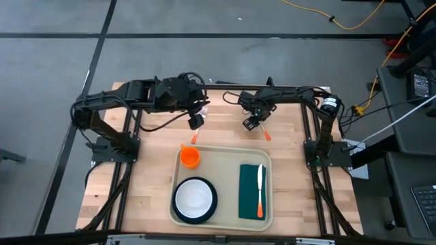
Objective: Set up tray
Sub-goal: Put the spoon on the napkin to the left of the knife
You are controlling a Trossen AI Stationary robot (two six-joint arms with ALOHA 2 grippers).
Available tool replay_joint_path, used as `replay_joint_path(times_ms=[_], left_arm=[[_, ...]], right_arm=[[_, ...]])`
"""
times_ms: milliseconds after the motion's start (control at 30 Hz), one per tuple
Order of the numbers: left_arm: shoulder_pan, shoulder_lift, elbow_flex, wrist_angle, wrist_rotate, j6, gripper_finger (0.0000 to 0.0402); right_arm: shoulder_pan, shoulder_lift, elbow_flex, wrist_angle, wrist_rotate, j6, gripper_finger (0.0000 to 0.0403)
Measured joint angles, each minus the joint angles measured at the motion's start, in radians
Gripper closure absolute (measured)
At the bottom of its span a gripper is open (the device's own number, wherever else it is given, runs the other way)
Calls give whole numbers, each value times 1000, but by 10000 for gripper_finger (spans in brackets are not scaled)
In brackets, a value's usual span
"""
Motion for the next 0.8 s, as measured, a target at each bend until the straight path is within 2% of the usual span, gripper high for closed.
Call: replay_joint_path(times_ms=[67,167,367,400,700,800], left_arm=[[0,-4,0,-7,2,0,341],[-2,-11,0,-26,8,0,341],[-2,-31,0,-81,67,22,341],[-2,-33,0,-97,67,39,341],[38,-55,0,-124,81,122,341],[60,-78,0,-137,72,184,341]], right_arm=[[0,2,0,0,-16,0,219],[-1,4,0,3,-38,0,252],[-1,5,0,9,-103,18,374],[-1,5,0,10,-110,20,384],[20,-8,19,-47,-180,80,388],[51,-44,23,-82,-263,113,388]])
